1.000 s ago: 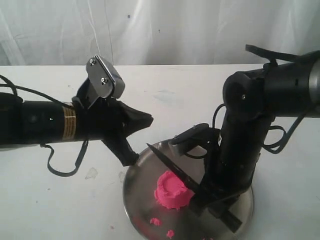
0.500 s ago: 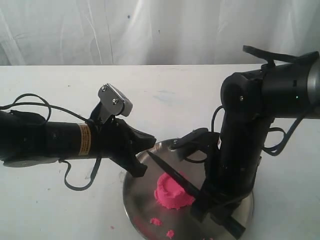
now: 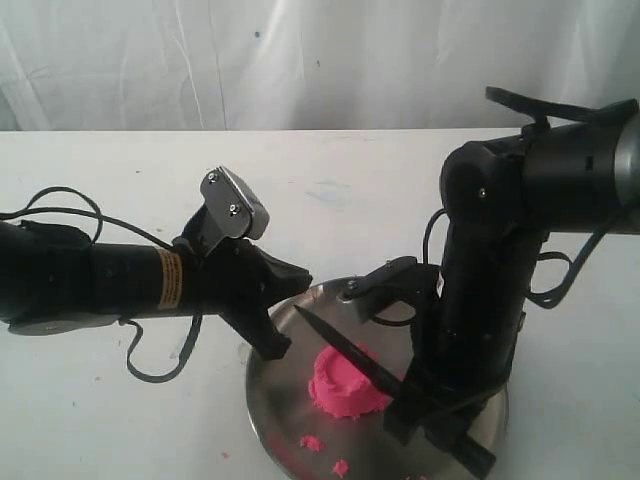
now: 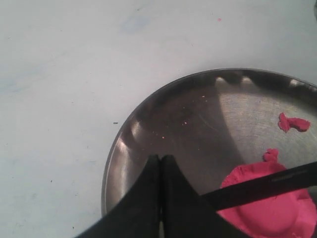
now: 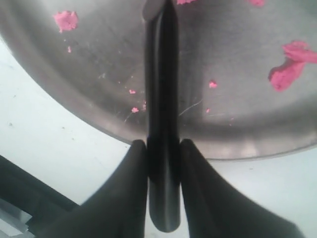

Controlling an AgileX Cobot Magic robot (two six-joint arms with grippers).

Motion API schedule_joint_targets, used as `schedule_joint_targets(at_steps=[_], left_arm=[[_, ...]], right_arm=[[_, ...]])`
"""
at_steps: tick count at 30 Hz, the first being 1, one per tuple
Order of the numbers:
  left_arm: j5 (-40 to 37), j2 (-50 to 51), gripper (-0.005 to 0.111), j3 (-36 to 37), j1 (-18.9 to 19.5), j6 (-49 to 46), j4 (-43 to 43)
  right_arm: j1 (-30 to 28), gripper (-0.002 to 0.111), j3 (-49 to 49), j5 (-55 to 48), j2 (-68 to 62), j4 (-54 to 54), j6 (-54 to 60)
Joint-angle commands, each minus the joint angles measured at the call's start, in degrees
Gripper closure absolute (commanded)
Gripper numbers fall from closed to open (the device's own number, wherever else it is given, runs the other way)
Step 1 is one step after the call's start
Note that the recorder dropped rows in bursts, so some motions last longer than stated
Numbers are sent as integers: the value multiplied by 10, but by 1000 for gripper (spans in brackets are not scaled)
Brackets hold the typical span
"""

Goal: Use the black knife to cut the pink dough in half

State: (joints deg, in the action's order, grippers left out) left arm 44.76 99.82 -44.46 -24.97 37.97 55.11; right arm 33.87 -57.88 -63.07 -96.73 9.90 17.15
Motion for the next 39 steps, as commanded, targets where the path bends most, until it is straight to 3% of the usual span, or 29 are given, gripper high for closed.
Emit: schedule_joint_targets(at_steps=[1, 9, 21, 39], left_arm=[[32, 13, 107, -3, -3, -20, -35], [61, 36, 107, -3, -3, -20, -37], [-1, 36, 107, -3, -3, -20, -37], [14, 36, 107, -3, -3, 8, -11]], right_arm=[[21, 108, -9, -10, 2, -53, -27], [61, 108, -9, 0, 2, -106, -59], [61, 108, -9, -13, 2, -113, -70], [61, 108, -9, -12, 2, -113, -69]])
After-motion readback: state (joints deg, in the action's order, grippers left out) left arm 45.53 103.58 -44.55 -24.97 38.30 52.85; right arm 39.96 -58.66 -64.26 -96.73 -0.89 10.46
